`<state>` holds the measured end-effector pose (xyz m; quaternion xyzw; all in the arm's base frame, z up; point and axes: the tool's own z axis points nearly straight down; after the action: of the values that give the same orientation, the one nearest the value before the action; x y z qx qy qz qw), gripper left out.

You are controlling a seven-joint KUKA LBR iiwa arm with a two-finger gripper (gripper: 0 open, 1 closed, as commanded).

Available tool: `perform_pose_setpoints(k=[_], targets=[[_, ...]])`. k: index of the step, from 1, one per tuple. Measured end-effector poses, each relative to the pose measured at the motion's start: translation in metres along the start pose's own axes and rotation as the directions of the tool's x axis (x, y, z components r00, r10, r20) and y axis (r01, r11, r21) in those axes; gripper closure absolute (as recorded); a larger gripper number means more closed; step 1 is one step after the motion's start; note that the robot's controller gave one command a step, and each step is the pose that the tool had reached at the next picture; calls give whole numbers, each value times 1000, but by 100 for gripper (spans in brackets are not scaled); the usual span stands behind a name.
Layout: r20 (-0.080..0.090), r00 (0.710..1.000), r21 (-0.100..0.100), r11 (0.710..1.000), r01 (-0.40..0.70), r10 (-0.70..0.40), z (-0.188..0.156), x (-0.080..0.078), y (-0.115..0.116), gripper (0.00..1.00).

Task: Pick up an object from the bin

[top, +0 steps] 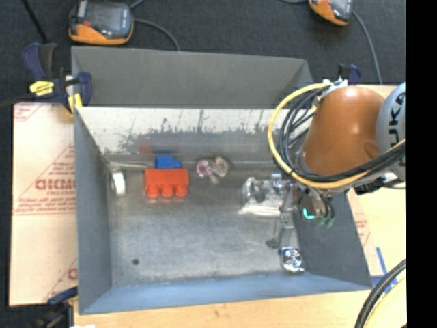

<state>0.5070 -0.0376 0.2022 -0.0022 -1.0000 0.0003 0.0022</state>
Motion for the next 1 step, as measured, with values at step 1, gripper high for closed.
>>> perform_pose_setpoints(k=[1], targets=[[25,998,-7,998,57,-57,129,-70,-64,0]])
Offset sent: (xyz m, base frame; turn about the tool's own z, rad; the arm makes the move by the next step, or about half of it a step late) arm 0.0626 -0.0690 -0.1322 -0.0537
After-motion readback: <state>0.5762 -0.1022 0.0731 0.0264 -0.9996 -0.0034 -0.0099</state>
